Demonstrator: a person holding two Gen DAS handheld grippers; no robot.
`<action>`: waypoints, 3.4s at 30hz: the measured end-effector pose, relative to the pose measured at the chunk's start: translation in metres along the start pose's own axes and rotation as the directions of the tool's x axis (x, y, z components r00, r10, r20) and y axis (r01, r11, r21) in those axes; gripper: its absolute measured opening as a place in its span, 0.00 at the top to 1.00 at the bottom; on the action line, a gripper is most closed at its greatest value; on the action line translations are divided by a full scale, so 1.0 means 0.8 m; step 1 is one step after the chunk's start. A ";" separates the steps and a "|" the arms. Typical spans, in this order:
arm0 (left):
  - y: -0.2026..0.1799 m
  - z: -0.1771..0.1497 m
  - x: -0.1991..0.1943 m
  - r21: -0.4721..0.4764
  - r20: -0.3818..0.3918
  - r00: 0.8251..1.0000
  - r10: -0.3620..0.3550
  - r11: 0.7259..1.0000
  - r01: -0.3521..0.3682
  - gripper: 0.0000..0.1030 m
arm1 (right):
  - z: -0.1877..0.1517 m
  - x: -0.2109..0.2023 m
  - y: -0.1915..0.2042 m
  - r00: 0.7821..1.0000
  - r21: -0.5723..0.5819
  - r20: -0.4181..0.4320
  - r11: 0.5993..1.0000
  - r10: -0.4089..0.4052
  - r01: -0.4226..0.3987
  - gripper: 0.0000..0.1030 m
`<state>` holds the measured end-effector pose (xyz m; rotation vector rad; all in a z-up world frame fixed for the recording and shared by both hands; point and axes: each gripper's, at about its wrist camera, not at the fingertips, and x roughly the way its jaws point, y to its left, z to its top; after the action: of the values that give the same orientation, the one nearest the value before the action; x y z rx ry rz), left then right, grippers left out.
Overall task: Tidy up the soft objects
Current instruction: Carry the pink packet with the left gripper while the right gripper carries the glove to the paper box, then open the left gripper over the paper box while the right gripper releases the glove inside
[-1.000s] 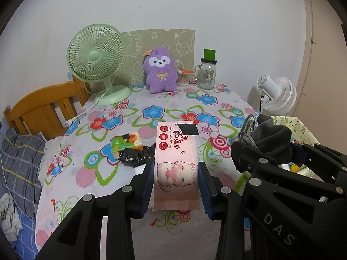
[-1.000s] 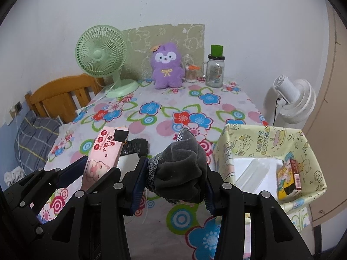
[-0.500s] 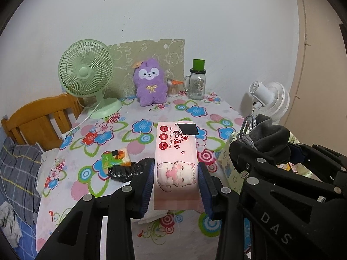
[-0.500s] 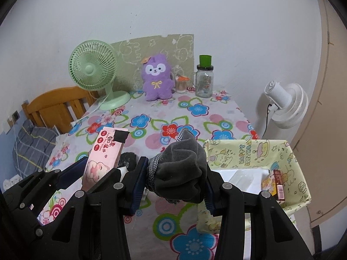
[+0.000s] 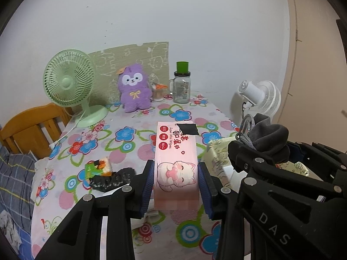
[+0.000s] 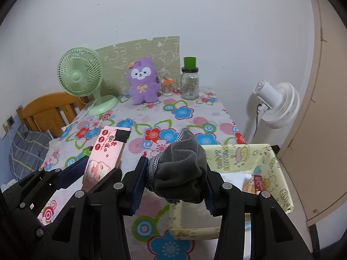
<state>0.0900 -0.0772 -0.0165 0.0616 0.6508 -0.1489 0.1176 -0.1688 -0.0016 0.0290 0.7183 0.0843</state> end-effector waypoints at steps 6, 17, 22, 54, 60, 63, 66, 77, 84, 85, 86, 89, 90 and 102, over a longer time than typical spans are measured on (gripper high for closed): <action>-0.021 0.006 0.009 0.015 -0.008 1.000 -0.029 0.999 0.029 0.61 | 0.002 0.000 -0.025 1.000 0.013 0.000 1.000 -0.025 0.025 0.52; -0.057 0.012 0.024 0.042 -0.014 0.998 -0.066 0.997 0.067 0.61 | 0.001 0.003 -0.064 0.998 0.033 0.002 0.998 -0.057 0.057 0.52; -0.076 0.016 0.034 0.056 -0.021 0.996 -0.083 0.995 0.084 0.61 | 0.001 0.007 -0.083 0.998 0.045 -0.001 0.997 -0.068 0.068 0.52; -0.137 0.015 0.107 0.078 -0.109 0.987 -0.120 0.989 0.129 0.47 | -0.007 0.081 -0.152 0.993 0.111 -0.101 0.991 -0.063 0.074 0.52; -0.134 0.016 0.107 0.072 -0.105 0.989 -0.108 0.991 0.116 0.32 | -0.006 0.086 -0.151 0.995 0.118 -0.100 0.992 -0.030 0.042 0.51; -0.133 0.016 0.109 0.072 -0.110 0.989 -0.101 0.991 0.110 0.30 | -0.007 0.088 -0.152 0.994 0.124 -0.105 0.992 -0.017 0.030 0.49; -0.130 0.016 0.108 0.068 -0.110 0.989 -0.097 0.992 0.105 0.26 | -0.007 0.087 -0.154 0.994 0.129 -0.106 0.990 -0.039 0.053 0.40; -0.119 0.012 0.096 0.068 -0.094 0.992 -0.082 0.994 0.089 0.15 | -0.012 0.075 -0.153 0.994 0.142 -0.098 0.988 -0.053 0.067 0.27; -0.106 0.008 0.082 0.066 -0.077 0.994 -0.074 0.995 0.080 0.10 | -0.016 0.062 -0.142 0.995 0.136 -0.086 0.988 -0.059 0.070 0.21; -0.105 0.007 0.080 0.069 -0.074 0.995 -0.070 0.995 0.075 0.09 | -0.016 0.061 -0.140 0.995 0.134 -0.086 0.988 -0.059 0.070 0.20; -0.103 0.006 0.078 0.073 -0.070 0.995 -0.065 0.995 0.070 0.08 | -0.017 0.060 -0.138 0.995 0.134 -0.086 0.989 -0.058 0.069 0.20; -0.096 0.004 0.072 0.075 -0.065 0.996 -0.059 0.995 0.064 0.07 | -0.019 0.056 -0.133 0.995 0.133 -0.086 0.989 -0.055 0.066 0.18; -0.094 0.004 0.071 0.074 -0.064 0.996 -0.059 0.995 0.063 0.07 | -0.019 0.055 -0.131 0.995 0.133 -0.086 0.989 -0.053 0.065 0.18; -0.063 -0.001 0.048 0.053 -0.045 0.998 -0.044 0.998 0.046 0.02 | -0.021 0.039 -0.107 0.996 0.131 -0.069 0.989 -0.055 0.064 0.04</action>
<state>0.1116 -0.1317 -0.0408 0.1022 0.6921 -0.2086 0.1357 -0.2513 -0.0393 0.1323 0.7883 -0.0200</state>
